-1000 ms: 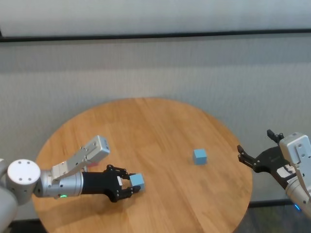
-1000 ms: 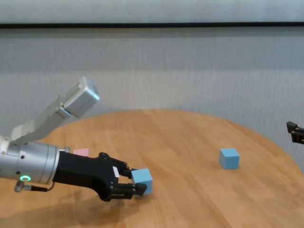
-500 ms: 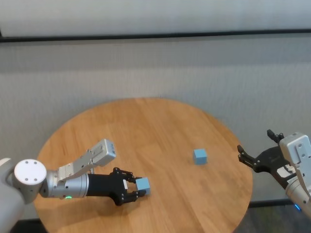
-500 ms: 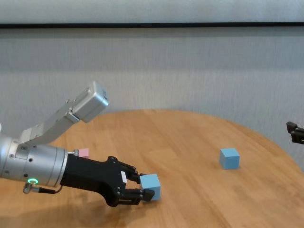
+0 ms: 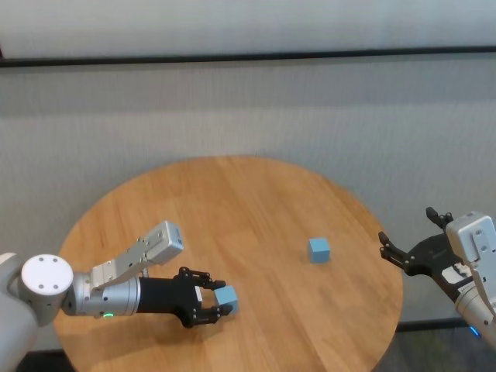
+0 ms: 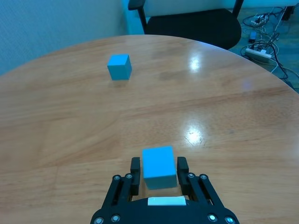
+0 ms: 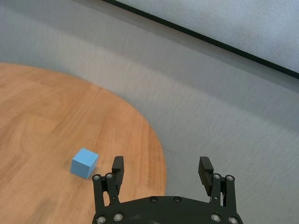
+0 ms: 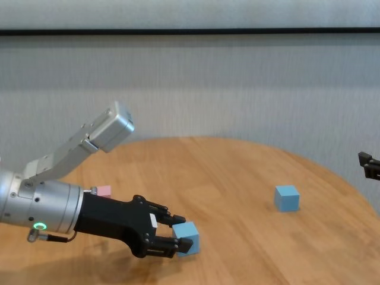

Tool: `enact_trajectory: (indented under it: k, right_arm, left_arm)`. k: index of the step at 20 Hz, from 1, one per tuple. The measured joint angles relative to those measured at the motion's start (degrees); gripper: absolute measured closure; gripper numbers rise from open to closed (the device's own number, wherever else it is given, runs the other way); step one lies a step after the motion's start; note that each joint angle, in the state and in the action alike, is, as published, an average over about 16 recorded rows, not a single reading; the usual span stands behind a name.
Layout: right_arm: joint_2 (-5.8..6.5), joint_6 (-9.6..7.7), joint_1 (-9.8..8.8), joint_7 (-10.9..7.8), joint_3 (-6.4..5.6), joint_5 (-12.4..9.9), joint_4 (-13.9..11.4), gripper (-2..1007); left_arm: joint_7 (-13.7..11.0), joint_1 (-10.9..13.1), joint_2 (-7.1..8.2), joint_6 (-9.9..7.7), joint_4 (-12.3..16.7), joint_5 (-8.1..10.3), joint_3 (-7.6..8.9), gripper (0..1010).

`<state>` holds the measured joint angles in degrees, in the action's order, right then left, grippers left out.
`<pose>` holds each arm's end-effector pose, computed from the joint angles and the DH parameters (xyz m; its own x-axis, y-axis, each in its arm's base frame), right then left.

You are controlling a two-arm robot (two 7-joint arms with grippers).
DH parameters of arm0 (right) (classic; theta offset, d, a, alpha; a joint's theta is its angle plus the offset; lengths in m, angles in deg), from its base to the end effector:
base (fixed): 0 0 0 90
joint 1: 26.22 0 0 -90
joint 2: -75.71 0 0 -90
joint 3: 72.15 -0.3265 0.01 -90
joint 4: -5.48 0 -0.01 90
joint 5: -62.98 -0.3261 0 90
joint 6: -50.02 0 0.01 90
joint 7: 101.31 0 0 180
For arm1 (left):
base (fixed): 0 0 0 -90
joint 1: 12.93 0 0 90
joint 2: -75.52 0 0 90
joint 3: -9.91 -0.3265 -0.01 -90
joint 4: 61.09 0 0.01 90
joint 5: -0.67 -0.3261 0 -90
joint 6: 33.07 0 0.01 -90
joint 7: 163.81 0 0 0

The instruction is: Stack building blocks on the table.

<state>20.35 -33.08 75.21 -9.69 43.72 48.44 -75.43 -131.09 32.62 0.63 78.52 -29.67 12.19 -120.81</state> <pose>0.3804 -0.0987 -0.3350 0.2925 -0.8802 0.3737 0.9552 0.2875 -0.0703 0.5352 0.0481 -0.3507 0.9554 0.2184 0.1989 -0.2826 0.8717 0.4003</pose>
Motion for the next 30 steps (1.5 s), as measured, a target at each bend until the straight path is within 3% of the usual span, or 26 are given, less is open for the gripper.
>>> enact_trajectory:
  k: [8, 13, 17, 20, 25, 30]
  right_arm:
    - [0.00, 0.00, 0.00, 0.00, 0.00, 0.0, 0.0, 1]
    - [0.00, 0.00, 0.00, 0.00, 0.00, 0.0, 0.0, 1]
    - [0.00, 0.00, 0.00, 0.00, -0.01, 0.0, 0.0, 1]
    - [0.00, 0.00, 0.00, 0.00, -0.01, 0.0, 0.0, 1]
    - [0.00, 0.00, 0.00, 0.00, -0.01, 0.0, 0.0, 0]
    - [0.16, -0.67, -0.18, -0.96, -0.27, -0.8, -0.7, 0]
  left_arm:
    - [-0.9, 2.6, 2.01, -0.57, 5.0, 2.85, 2.06, 252]
    - [2.5, 5.9, 4.40, -1.60, 10.9, 5.34, 4.83, 119]
    - [8.8, 9.4, 6.54, -3.05, 16.7, 6.61, 7.84, 52]
    - [15.7, 12.4, 7.89, -4.24, 20.9, 6.70, 10.32, 22]
    - [28.6, 17.4, 9.28, -5.69, 26.8, 4.81, 14.50, 10]
    - [36.4, 20.8, 9.81, -6.52, 30.4, 2.94, 17.28, 10]
